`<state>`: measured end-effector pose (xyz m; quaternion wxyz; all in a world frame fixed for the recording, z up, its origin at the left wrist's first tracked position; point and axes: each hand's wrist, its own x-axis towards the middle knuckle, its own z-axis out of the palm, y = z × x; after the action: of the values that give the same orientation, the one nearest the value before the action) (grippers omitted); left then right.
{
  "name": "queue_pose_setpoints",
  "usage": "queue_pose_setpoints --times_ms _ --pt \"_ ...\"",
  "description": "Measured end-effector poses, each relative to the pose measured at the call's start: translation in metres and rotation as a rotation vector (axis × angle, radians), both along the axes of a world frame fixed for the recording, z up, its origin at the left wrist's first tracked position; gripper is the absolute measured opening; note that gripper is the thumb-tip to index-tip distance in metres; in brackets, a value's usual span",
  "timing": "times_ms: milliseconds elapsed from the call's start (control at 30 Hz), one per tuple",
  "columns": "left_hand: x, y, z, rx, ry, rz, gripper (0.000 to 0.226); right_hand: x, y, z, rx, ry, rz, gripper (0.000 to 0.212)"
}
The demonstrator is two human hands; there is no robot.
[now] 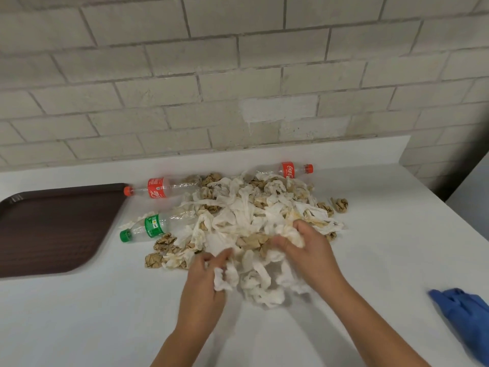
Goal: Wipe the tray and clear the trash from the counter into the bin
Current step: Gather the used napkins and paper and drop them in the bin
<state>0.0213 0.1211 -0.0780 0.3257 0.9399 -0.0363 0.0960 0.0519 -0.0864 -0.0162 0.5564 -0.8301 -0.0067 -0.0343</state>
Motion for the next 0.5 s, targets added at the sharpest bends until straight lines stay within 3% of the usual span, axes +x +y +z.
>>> queue_pose_setpoints --times_ms 100,167,200,300,333,400,500 --pt "-0.012 -0.003 -0.026 0.093 0.077 -0.048 0.046 0.003 -0.006 0.018 0.1 0.009 -0.036 0.069" --pt "-0.017 -0.003 -0.035 0.156 0.015 -0.066 0.046 0.002 -0.01 0.027 0.183 -0.003 -0.054 0.08" --pt "-0.019 -0.003 -0.036 0.19 -0.024 -0.072 0.046 0.002 -0.014 0.032 0.214 -0.022 -0.075 0.073" --pt "-0.019 -0.006 -0.034 0.208 -0.053 -0.067 0.065 0.0 -0.024 0.042 0.284 -0.115 -0.16 0.018" --pt "-0.017 -0.006 -0.036 0.218 -0.054 -0.079 0.066 -0.001 -0.027 0.044 0.273 -0.128 -0.182 0.011" --pt "-0.012 -0.005 -0.043 0.209 -0.059 -0.107 0.053 0.001 -0.036 0.032 0.069 -0.101 -0.215 0.024" --pt "-0.008 -0.004 -0.032 -0.011 0.013 -0.035 0.035 -0.001 -0.041 -0.007 -0.507 0.093 -0.19 0.062"
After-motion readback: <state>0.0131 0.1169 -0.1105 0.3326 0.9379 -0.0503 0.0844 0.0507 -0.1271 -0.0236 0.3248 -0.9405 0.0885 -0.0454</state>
